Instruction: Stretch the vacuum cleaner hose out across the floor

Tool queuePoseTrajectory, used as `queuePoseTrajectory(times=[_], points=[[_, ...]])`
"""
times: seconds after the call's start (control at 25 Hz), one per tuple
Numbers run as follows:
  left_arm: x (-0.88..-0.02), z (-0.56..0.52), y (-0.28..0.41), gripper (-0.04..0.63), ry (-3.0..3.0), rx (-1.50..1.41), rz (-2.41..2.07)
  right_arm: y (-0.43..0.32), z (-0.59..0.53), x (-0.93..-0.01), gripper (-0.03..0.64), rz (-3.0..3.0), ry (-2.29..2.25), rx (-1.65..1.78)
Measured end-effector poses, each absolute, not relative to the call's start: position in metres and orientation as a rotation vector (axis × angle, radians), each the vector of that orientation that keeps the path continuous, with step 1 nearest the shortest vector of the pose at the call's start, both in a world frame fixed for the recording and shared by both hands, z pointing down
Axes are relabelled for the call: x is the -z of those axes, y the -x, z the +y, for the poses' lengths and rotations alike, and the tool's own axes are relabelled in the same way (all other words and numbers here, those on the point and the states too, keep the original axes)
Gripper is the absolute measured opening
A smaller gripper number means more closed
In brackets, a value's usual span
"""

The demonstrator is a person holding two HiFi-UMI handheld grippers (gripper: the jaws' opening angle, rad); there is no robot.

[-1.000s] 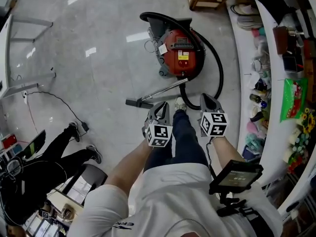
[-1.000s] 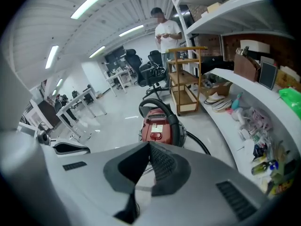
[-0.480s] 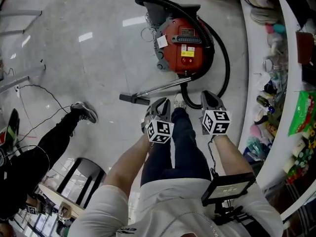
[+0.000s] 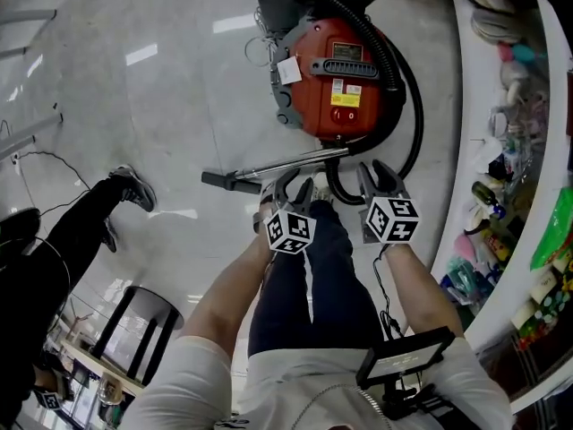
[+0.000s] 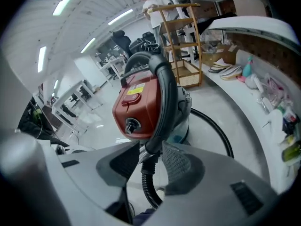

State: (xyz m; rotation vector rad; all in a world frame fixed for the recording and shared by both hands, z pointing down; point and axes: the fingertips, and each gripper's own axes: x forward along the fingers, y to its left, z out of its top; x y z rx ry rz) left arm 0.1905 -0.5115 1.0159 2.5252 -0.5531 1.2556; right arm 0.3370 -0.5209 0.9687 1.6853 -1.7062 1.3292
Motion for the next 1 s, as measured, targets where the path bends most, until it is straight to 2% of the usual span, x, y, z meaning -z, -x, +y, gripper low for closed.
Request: queuePoseTrajectory(times=[0.12, 0.28, 1.0], points=[[-1.050, -0.513, -0.192, 0.152, -2.551, -1.302, -0.498, -0.336, -0.526, -0.990, 0.171, -1.711, -1.697, -1.375], [-1.088, -0.514, -0.193, 0.184, -2.595, -1.358, -0.422, -0.333, -0.533, -1.010, 0.193, -1.727, -1.700, -1.406], [-1.133, -0.514, -0.232, 0.180, -2.735, -1.404, -0.217, -0.335, -0.545, -1.027, 0.193, -1.728, -1.729, -1.525]])
